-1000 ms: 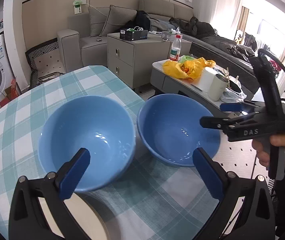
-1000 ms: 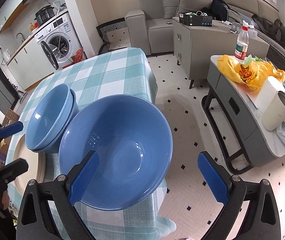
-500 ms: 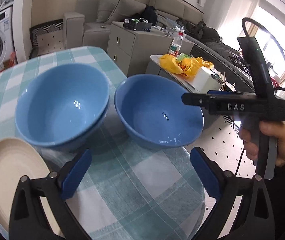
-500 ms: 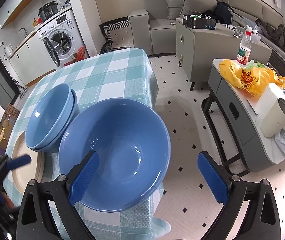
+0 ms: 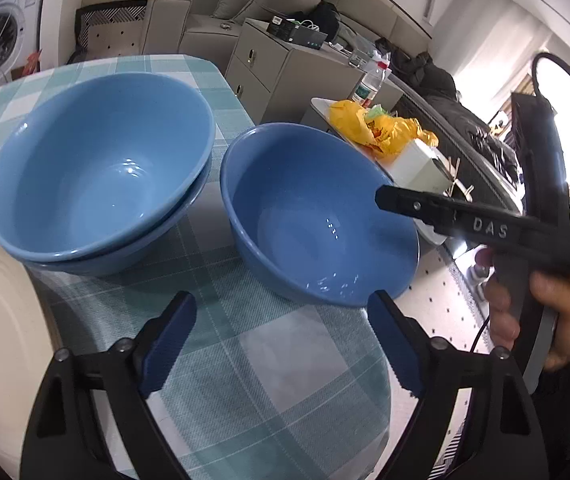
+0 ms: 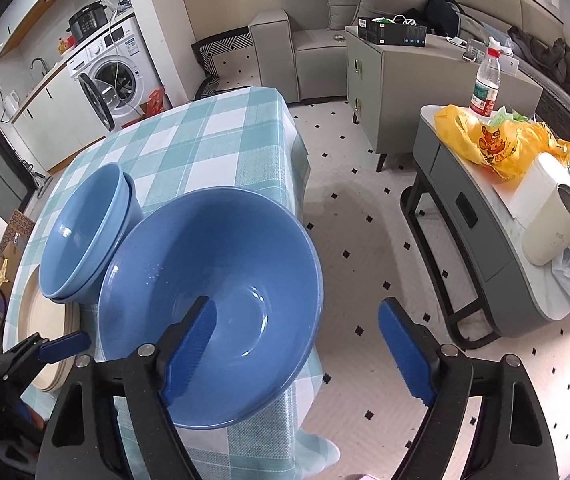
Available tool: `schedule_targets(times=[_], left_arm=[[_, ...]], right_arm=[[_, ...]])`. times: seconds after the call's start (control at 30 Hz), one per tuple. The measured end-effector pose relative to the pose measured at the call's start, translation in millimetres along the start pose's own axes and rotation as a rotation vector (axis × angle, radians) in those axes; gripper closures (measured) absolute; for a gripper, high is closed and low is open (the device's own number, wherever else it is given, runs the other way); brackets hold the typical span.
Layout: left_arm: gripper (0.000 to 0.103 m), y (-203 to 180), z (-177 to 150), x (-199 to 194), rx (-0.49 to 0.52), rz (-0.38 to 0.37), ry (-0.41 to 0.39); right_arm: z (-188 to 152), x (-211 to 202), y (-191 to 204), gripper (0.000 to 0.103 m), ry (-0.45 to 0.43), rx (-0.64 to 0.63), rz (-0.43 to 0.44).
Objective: Organize plates and bowls
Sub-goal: 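Move both grippers to the rim of the single light-blue bowl, then close both grippers on opposite sides of the single bowl's rim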
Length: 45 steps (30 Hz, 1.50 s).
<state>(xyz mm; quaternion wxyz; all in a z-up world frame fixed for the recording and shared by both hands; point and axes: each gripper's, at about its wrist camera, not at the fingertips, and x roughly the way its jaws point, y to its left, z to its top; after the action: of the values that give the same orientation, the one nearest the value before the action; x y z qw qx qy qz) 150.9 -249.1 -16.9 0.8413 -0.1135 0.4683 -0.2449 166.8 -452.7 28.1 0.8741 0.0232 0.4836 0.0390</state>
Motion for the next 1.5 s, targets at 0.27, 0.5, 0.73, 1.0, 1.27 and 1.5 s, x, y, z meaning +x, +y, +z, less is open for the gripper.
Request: schedule_targets(times=[0.27, 0.5, 0.73, 1.0, 1.27, 1.5], left_arm=[[0.035, 2.2, 4.8, 15.2, -0.043, -0.015, 0.007], [0.048, 3.0, 11.6, 21.8, -0.060, -0.022, 0.006], [0.057, 5.6, 14.9, 22.6, -0.072, -0.030, -0.001], [0.065, 5.5, 18.5, 25.0, -0.059, -0.027, -0.001], [0.071, 4.6, 18.1, 23.0, -0.041, -0.024, -0.011], [0.072, 3.1, 18.8, 25.0, -0.031, -0.018, -0.003]], right_arm=[[2.3, 8.6, -9.1, 0.033, 0.008, 0.013, 0.001], [3.9, 21.0, -11.6, 0.042, 0.017, 0.009, 0.016], [10.5, 27.5, -12.1, 0.053, 0.001, 0.015, 0.021], [12.6, 32.7, -15.1, 0.075, -0.002, 0.026, 0.016], [9.9, 32.5, -14.2, 0.088, -0.012, 0.019, 0.011], [8.2, 29.0, -16.3, 0.092, -0.012, 0.025, 0.004]])
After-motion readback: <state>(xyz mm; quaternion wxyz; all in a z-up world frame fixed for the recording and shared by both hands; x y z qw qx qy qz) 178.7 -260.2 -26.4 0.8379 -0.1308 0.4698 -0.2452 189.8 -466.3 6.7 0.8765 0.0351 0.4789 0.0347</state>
